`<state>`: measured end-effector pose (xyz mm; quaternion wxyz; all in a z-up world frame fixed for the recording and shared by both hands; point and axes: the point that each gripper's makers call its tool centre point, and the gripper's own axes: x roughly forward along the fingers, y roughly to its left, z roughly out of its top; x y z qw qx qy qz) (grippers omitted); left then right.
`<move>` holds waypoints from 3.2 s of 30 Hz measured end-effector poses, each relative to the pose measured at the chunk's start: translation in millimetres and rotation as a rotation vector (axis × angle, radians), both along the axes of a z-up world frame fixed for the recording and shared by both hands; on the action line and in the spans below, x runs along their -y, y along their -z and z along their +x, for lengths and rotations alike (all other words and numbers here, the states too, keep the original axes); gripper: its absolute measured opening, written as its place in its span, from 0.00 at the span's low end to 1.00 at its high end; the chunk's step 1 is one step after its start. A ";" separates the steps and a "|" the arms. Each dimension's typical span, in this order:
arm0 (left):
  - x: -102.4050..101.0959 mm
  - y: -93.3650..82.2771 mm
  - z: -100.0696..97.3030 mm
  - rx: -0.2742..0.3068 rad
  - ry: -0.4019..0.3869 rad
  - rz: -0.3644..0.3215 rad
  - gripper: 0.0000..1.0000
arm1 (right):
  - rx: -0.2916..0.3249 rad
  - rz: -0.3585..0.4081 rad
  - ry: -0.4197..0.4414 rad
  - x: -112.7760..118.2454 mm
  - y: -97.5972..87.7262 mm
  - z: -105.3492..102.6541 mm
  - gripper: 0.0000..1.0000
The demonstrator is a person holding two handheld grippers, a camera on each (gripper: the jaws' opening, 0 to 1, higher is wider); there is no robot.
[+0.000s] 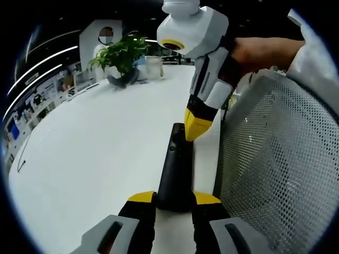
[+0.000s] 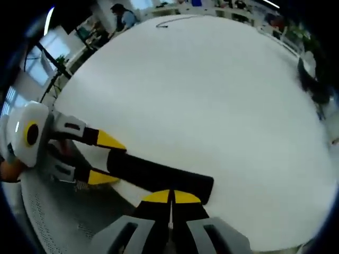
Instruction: Press the specified remote control buttons in sequence, fully releasing each button before pressing the next.
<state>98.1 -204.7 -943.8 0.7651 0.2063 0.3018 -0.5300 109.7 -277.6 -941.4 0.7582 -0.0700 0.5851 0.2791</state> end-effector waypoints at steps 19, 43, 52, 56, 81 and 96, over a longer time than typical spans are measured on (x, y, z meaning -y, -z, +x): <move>-0.1 0.1 -0.4 0.002 0.013 0.004 0.25 | 0.060 0.098 0.034 -0.2 -3.3 -1.0 0.00; 3.9 -0.4 -7.9 0.000 0.054 0.003 0.24 | 0.102 0.077 -0.007 -2.5 -4.7 2.6 0.00; 3.9 0.1 -8.4 -0.001 0.059 0.004 0.24 | 0.099 0.076 -0.011 -2.8 -4.7 2.6 0.00; 3.8 0.3 -8.3 -0.001 0.059 0.004 0.24 | 0.109 0.065 -0.023 -3.2 -5.0 3.1 0.00; 4.9 0.5 -5.7 0.000 0.047 0.008 0.26 | -0.006 0.008 -0.058 -3.5 -1.5 10.4 0.00; 5.8 -0.6 -7.0 0.017 0.064 0.021 0.24 | 0.004 0.033 0.007 -2.3 -3.4 8.8 0.00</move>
